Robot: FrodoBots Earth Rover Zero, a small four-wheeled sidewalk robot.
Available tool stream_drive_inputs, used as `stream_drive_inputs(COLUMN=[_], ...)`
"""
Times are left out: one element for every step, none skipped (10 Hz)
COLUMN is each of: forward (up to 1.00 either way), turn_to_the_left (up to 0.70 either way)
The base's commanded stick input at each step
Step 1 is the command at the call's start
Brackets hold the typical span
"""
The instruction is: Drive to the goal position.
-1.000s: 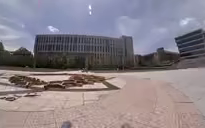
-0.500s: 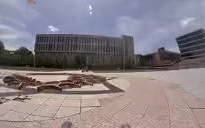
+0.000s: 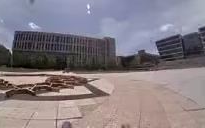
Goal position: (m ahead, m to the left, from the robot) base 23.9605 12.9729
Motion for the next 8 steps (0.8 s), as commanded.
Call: stream_drive_inputs(forward=[0.7, 0.7, 0.7, 0.7, 0.7, 0.7, 0.7, 0.7], turn_to_the_left=[0.0, 0.0, 0.0, 0.0, 0.0, 0.0, 0.0, 0.0])
